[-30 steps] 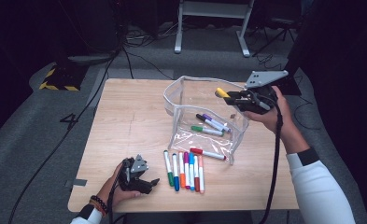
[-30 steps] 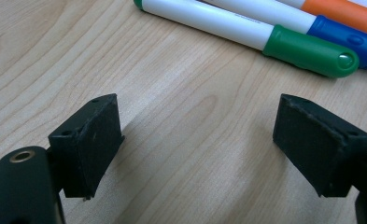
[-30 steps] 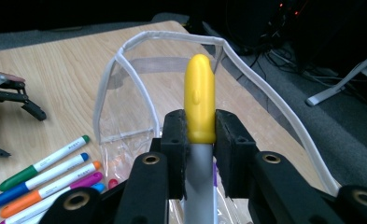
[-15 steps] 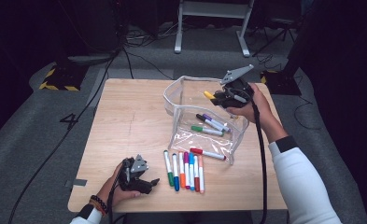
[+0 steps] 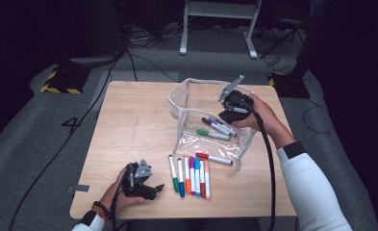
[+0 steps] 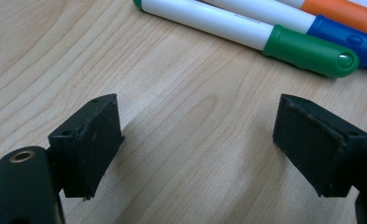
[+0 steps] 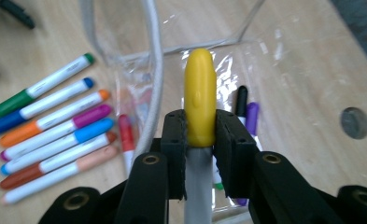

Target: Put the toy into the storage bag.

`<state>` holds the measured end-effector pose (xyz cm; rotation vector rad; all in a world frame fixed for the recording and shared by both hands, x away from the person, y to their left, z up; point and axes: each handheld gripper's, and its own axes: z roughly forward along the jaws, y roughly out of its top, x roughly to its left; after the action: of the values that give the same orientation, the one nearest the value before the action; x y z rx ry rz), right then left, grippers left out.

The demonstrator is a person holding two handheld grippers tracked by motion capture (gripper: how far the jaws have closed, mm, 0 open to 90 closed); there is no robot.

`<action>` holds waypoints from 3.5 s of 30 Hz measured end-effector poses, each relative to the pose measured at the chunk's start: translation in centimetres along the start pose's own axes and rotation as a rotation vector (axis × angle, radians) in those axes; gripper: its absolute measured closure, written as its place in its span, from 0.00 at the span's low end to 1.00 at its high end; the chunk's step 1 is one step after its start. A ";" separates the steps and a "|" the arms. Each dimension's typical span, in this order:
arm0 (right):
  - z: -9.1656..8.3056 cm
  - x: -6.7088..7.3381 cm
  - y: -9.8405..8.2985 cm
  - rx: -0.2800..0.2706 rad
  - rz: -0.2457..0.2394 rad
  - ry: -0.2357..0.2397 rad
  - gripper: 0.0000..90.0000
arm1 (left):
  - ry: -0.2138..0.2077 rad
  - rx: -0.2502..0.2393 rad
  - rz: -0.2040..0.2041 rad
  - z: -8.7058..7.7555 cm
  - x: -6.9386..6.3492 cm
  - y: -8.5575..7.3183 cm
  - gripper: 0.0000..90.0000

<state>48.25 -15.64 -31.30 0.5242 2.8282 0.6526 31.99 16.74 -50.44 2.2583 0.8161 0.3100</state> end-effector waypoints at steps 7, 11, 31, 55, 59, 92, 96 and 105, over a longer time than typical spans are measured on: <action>0.5 1.0 0.4 0.065 -0.026 0.041 0.82 | 0.000 0.000 0.000 0.0 0.0 0.0 0.17; 0.7 1.1 0.4 0.073 -0.017 0.044 0.79 | 0.000 0.000 0.000 0.0 0.0 0.0 0.17; -5.1 0.8 -2.9 -0.248 0.124 -0.143 0.43 | 0.000 -0.001 -0.001 0.0 0.0 0.0 0.17; -8.6 7.4 -14.4 -0.428 0.123 -0.232 0.40 | 0.000 0.000 -0.002 0.0 0.0 0.0 0.17; -7.1 8.3 -16.6 -0.435 0.138 -0.216 0.41 | 0.001 0.000 -0.004 0.0 0.0 0.0 0.17; 9.7 14.3 -12.4 -0.371 0.129 -0.027 0.45 | -0.001 0.001 -0.001 0.0 -0.1 0.1 0.17; 10.7 13.9 -12.0 -0.341 0.150 -0.050 0.46 | -0.001 0.001 -0.001 0.0 -0.1 0.1 0.17; 11.1 12.6 -13.0 -0.278 0.212 -0.074 0.57 | 0.000 0.001 -0.001 0.0 -0.1 0.1 0.17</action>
<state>35.67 -17.52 -48.34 0.7822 2.5751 1.0231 31.99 16.65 -50.43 2.2585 0.8175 0.3087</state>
